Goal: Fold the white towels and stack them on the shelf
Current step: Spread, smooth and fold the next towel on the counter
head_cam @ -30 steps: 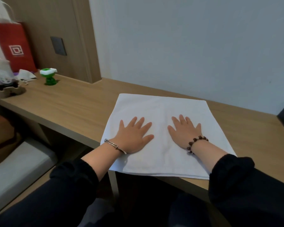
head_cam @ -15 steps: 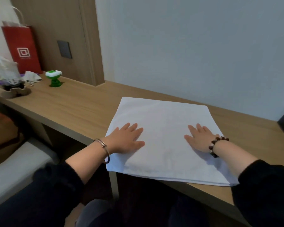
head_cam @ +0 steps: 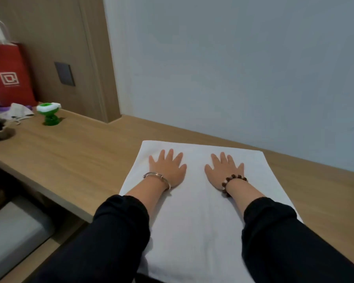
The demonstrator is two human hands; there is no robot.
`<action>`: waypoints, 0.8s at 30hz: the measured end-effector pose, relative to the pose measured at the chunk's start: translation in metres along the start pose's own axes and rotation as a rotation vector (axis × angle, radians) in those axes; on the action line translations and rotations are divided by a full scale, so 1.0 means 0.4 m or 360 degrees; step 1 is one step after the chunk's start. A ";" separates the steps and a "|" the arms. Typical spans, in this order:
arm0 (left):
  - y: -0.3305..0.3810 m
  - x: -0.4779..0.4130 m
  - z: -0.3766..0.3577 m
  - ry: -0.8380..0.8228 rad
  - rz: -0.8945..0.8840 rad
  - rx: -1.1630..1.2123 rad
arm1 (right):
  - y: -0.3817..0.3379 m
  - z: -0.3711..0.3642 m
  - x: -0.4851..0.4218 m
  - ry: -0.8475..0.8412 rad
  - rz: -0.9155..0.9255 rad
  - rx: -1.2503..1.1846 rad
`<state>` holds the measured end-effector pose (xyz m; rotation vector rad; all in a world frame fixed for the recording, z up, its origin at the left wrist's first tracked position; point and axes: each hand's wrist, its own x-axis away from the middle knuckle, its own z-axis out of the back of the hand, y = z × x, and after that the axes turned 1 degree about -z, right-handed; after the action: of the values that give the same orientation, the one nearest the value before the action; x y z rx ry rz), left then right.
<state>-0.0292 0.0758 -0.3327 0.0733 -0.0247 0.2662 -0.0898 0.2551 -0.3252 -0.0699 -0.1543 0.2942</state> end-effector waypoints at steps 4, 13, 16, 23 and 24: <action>0.028 -0.060 0.042 0.0115 -0.0100 -0.0046 | -0.034 0.059 -0.062 -0.0062 0.0011 -0.0053; -0.071 -0.143 0.023 -0.0009 0.0027 -0.0016 | 0.045 0.020 -0.118 0.0110 -0.0031 -0.0025; -0.172 -0.142 0.032 -0.0002 0.0188 0.0014 | 0.122 0.024 -0.126 0.0140 -0.0308 -0.0027; -0.220 -0.088 0.037 0.0109 0.0416 0.0055 | 0.124 0.045 -0.101 0.0198 -0.0527 -0.0037; -0.207 -0.081 0.045 0.0198 0.0380 -0.0031 | 0.114 0.055 -0.089 0.0254 -0.0532 0.0028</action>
<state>-0.0390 -0.0137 -0.3217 0.0344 0.0884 0.5086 -0.1397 0.2891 -0.3126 -0.0490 -0.0037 -0.0438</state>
